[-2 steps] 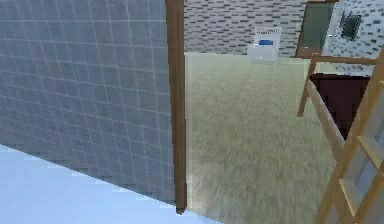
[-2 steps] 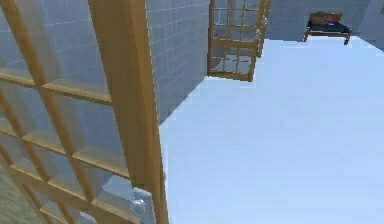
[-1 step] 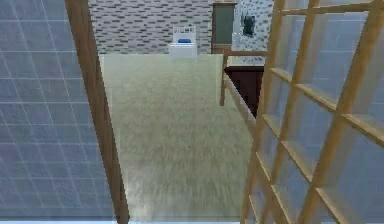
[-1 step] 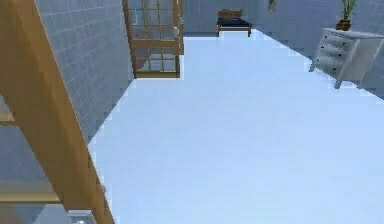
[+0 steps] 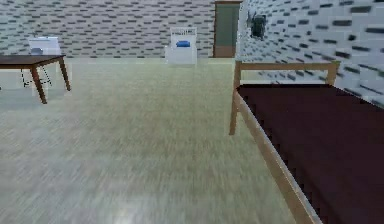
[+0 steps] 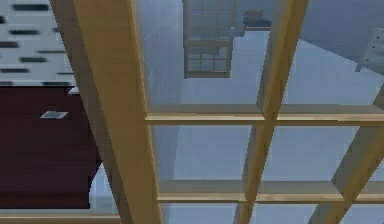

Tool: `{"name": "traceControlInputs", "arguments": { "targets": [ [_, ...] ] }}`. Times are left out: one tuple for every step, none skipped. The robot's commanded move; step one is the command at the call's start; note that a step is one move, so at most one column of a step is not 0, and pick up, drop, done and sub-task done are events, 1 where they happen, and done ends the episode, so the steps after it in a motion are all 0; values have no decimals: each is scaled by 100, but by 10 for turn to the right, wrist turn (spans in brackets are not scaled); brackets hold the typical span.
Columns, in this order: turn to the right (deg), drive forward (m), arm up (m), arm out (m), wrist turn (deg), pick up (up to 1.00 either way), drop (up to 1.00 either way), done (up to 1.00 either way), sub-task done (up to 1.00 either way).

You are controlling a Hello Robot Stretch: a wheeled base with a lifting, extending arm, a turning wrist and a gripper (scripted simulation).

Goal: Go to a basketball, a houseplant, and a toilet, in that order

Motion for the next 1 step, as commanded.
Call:
{"name": "traceControlInputs", "arguments": {
  "targets": [
    [0,30,0,0,0,0,0,0,0]
  ]
}}
